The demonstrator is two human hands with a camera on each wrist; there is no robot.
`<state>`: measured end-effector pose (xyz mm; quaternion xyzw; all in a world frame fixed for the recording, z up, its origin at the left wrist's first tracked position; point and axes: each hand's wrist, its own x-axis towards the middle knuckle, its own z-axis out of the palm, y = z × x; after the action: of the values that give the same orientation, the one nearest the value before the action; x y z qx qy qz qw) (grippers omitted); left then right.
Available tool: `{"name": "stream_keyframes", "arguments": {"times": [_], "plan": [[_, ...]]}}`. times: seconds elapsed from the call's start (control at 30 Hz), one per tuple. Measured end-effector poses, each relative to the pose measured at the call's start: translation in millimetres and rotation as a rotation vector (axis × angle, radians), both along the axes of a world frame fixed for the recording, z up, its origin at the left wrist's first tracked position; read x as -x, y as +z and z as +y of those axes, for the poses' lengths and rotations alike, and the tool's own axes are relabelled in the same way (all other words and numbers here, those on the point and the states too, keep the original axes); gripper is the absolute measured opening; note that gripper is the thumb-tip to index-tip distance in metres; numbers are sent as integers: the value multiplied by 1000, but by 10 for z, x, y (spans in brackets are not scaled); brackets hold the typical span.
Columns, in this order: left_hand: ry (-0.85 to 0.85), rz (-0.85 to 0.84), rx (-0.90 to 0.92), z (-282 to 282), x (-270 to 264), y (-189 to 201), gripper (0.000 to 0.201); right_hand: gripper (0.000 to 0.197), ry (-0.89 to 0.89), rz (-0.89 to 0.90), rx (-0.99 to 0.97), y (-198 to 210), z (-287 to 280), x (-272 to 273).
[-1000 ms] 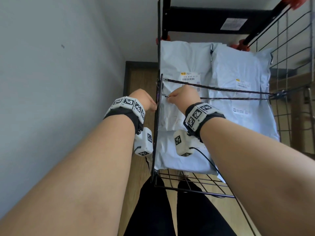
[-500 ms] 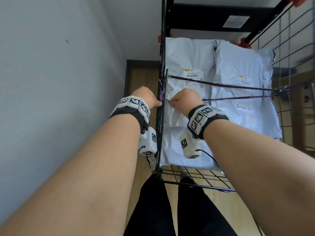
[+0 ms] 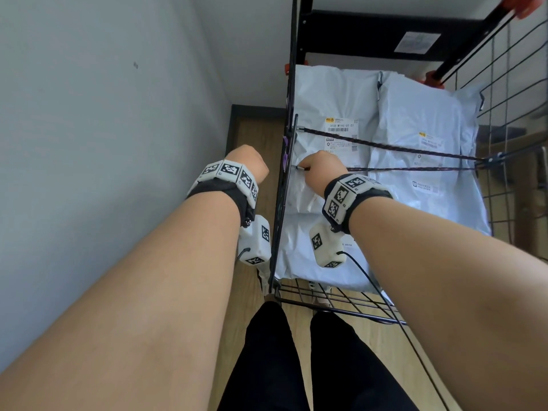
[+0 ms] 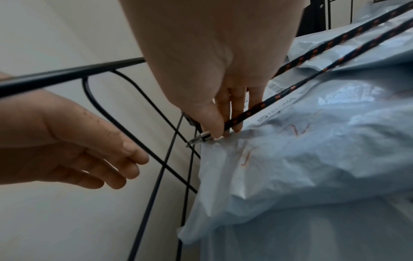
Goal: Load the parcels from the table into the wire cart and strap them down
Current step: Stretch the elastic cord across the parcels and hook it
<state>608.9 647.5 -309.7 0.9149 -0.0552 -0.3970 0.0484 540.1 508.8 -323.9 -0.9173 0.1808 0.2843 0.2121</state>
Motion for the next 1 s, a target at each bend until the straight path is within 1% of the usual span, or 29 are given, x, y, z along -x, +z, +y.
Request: {"name": "stream_keyframes", "arguments": {"times": [0.1,0.23,0.37,0.43,0.5,0.57,0.63,0.7,0.77,0.83,0.9,1.0], "plan": [[18,-16,-9,14,4,91,24,54,-11,1,-60,79,-38,27],[46,-93,10,-23,15,338,26,56,-106,-34,-114,261,-160,153],[124,-228,135,-186,64,767,30,51,-148,-52,-97,411,-382,327],[155,-329,219,-344,142,960,30,50,-181,-57,-86,447,-538,424],[141,-454,303,-537,253,1106,30,50,-195,-49,-66,430,-705,515],[116,-493,372,-749,345,1138,31,51,-218,-33,-47,371,-880,614],[48,-431,404,-987,451,1070,29,55,-261,-25,-46,286,-1055,735],[-65,-301,352,-1210,586,943,30,67,-281,7,-56,181,-1225,877],[-203,-150,216,-1384,738,726,33,83,-282,67,-76,66,-1366,1020],[-314,-11,48,-1450,891,462,37,93,-261,90,-93,-34,-1435,1118],[-359,57,-71,-1433,1022,244,41,97,-232,92,-87,-98,-1439,1165],[-429,90,-106,-1433,1108,79,44,98,-199,101,-63,-159,-1406,1152]]}}
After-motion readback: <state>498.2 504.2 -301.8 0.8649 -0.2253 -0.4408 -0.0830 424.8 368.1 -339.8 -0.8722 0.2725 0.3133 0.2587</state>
